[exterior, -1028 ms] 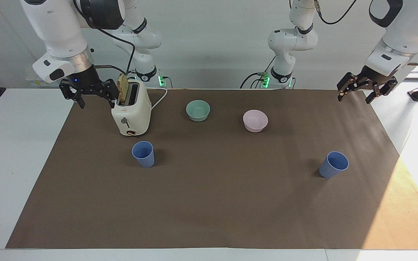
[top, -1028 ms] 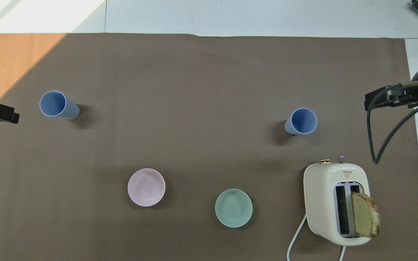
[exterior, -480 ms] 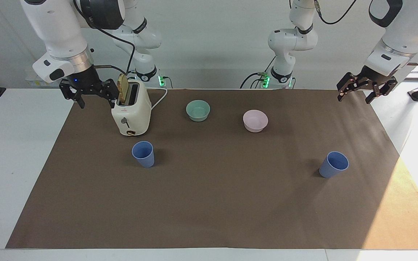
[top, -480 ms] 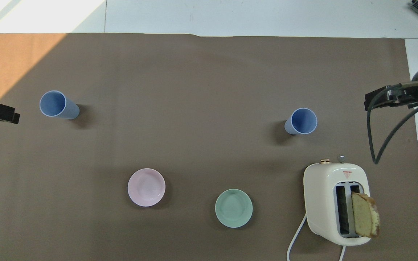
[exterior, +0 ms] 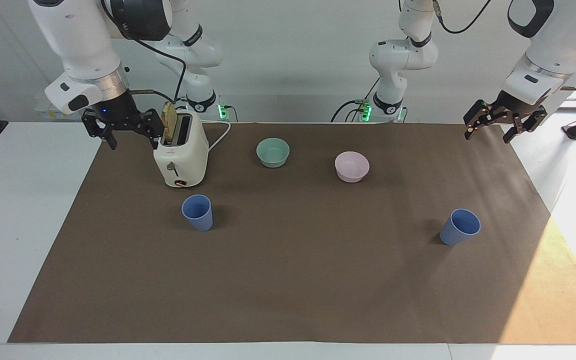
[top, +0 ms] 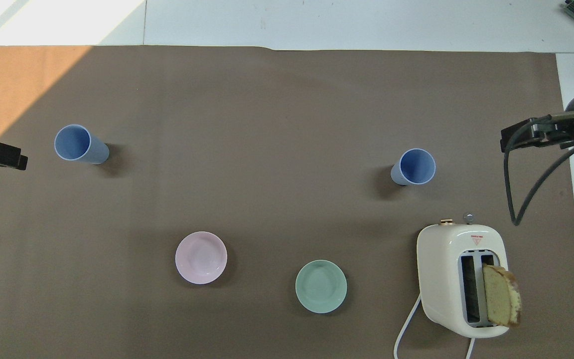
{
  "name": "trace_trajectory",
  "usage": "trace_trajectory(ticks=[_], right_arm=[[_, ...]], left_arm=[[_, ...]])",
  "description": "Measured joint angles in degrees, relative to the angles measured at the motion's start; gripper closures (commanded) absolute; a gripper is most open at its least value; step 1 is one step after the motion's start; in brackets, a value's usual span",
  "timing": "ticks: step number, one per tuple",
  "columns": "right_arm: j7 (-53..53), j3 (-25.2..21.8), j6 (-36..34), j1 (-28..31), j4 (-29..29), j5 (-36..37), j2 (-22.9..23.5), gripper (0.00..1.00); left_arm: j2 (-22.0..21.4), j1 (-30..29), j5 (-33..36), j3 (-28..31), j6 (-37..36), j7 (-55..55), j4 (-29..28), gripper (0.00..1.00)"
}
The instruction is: Stack blue cups with both arms
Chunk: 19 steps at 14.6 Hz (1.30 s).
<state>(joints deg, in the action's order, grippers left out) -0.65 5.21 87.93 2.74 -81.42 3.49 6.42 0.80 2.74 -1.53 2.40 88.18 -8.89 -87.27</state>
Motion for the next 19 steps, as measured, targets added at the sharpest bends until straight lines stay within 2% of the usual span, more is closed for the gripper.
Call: trace_trajectory(ticks=[6,11,19], right_arm=[[0.0,0.0,0.0,0.0,0.0,0.0,0.0,0.0],[0.0,0.0,0.0,0.0,0.0,0.0,0.0,0.0],[0.0,0.0,0.0,0.0,0.0,0.0,0.0,0.0]], left_arm=[[0.0,0.0,0.0,0.1,0.4,0.0,0.0,0.0],[1.0,-0.2,0.0,0.4,7.7,-0.5,-0.4,0.0],[10.7,-3.5,-1.0,0.7,20.4,-9.7,-1.0,0.0]])
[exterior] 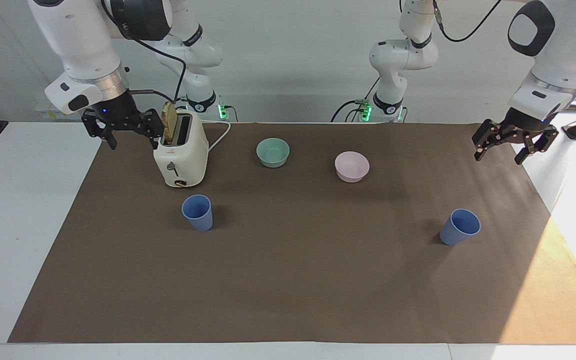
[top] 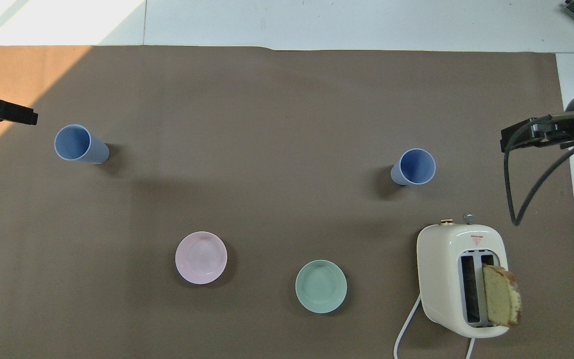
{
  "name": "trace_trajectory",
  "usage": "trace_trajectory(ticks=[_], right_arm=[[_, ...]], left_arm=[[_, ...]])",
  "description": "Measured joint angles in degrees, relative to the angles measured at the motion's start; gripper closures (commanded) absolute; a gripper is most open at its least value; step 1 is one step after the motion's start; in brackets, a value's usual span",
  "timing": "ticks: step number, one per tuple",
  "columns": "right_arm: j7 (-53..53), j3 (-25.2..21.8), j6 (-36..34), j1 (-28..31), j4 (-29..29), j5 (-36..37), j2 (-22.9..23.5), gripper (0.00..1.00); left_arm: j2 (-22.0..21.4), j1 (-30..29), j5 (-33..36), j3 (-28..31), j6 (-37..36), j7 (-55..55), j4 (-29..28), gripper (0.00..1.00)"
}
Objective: Stack blue cups with both arms
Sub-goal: 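Move the left gripper down over the nearer blue cup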
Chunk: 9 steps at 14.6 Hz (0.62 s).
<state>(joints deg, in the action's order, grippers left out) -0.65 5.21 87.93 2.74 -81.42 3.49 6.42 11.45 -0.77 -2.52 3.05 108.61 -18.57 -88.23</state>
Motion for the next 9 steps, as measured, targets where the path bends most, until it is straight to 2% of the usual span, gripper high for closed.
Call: trace_trajectory(ticks=[9], right_arm=[[0.0,0.0,0.0,0.0,0.0,0.0,0.0,0.0]], left_arm=[[9.1,-1.3,-3.5,0.0,10.2,-3.8,-2.5,0.0]])
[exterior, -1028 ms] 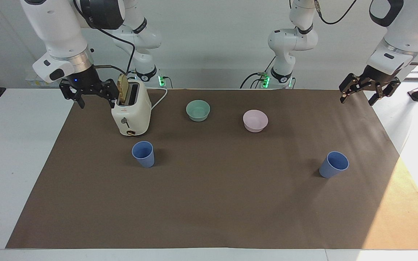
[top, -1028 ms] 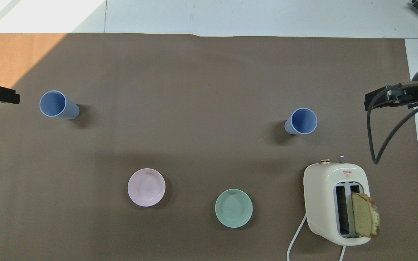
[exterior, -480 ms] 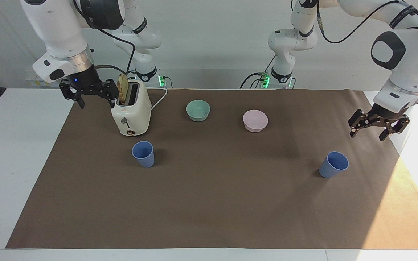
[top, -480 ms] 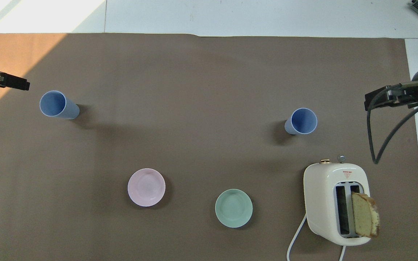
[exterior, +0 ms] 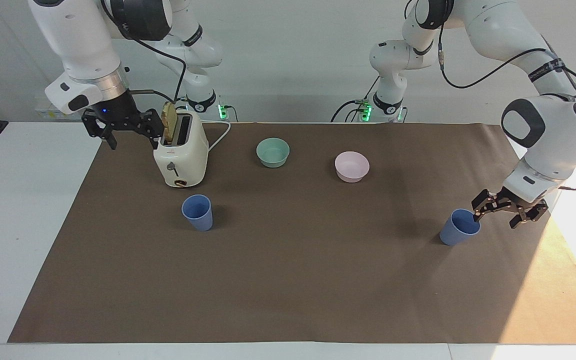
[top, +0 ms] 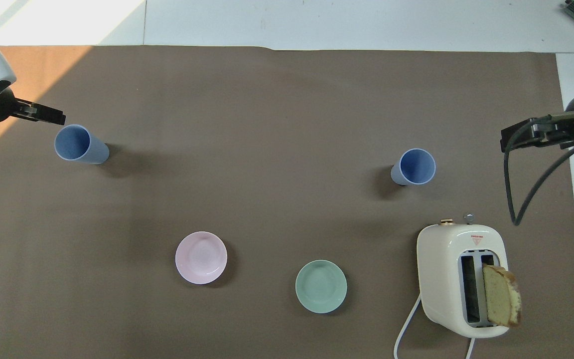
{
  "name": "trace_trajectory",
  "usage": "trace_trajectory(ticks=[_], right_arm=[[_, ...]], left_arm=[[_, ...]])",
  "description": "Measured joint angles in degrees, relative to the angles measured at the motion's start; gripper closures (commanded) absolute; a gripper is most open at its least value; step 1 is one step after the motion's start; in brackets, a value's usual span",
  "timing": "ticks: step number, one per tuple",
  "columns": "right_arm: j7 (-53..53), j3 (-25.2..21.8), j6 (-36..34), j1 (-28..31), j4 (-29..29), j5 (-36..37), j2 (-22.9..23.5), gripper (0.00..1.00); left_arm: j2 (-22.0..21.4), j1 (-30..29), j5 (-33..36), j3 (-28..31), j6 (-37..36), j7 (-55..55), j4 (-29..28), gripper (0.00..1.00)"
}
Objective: Stack blue cups with both arms
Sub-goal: 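Move the left gripper down over the nearer blue cup, then close the left gripper on the blue cup's rim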
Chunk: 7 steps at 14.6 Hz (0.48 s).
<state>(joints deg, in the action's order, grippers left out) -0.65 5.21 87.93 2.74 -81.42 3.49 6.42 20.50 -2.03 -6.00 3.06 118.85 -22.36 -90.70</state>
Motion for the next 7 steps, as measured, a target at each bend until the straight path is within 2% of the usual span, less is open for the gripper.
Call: trace_trajectory(ticks=[6,7], right_arm=[[0.0,0.0,0.0,0.0,0.0,0.0,0.0,0.0],[0.0,0.0,0.0,0.0,0.0,0.0,0.0,0.0]], left_arm=[[0.9,-1.5,-0.6,0.0,3.1,-2.0,-6.3,0.0],[0.8,-1.7,-0.9,0.1,3.1,-2.2,-7.1,0.04]])
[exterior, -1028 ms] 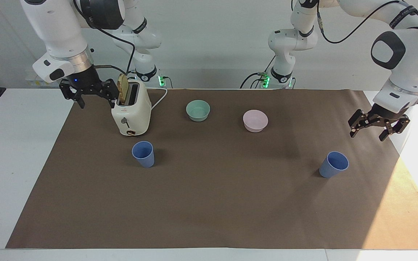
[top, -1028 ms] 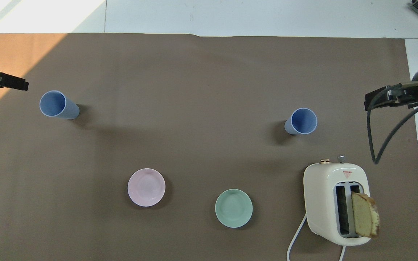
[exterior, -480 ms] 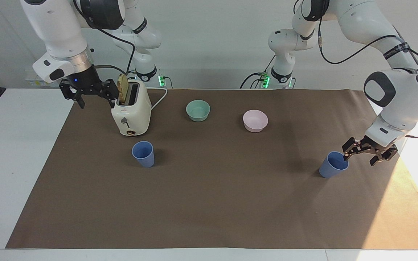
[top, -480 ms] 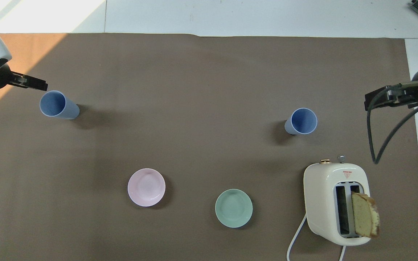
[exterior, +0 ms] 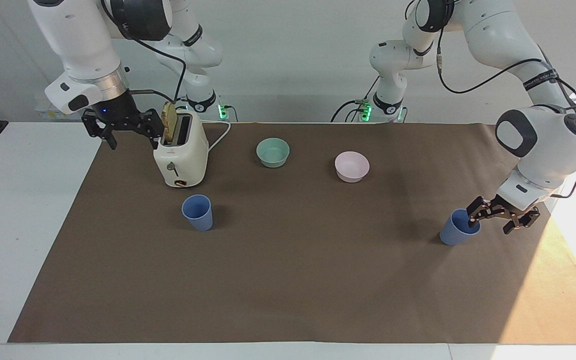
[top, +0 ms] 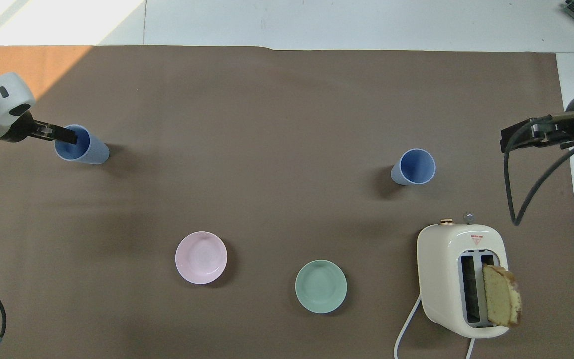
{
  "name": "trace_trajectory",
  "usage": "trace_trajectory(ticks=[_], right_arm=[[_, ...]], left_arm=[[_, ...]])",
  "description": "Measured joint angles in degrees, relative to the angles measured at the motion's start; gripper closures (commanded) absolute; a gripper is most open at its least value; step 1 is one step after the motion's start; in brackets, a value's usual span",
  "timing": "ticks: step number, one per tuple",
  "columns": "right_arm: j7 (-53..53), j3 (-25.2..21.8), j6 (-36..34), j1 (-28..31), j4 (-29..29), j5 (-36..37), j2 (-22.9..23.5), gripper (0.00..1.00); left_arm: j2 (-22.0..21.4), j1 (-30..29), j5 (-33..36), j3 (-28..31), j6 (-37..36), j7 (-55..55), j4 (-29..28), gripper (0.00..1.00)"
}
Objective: Stack blue cups with both arms
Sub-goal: 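Close the left gripper on the blue cup's rim, then carry the blue cup with the left gripper toward the table center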
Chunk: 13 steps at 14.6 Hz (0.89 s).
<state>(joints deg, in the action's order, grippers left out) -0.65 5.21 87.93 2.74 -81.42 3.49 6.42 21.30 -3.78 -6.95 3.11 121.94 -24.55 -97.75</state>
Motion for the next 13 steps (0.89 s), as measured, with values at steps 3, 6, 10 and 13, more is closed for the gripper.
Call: trace_trajectory(ticks=[3,6,10,13], right_arm=[[0.0,0.0,0.0,0.0,0.0,0.0,0.0,0.0],[0.0,0.0,0.0,0.0,0.0,0.0,0.0,0.0],[0.0,0.0,0.0,0.0,0.0,0.0,0.0,0.0],[0.0,0.0,0.0,0.0,0.0,0.0,0.0,0.0]], left_arm=[[-0.5,-0.2,-0.9,-0.1,1.4,0.0,-2.1,0.79],[-1.1,-0.1,-1.0,-0.4,2.2,-0.2,-2.8,1.0],[-2.3,0.8,-1.2,-1.0,2.0,0.1,-2.7,1.0],[-4.0,4.4,-1.3,-1.2,1.7,5.9,-2.7,1.0]])
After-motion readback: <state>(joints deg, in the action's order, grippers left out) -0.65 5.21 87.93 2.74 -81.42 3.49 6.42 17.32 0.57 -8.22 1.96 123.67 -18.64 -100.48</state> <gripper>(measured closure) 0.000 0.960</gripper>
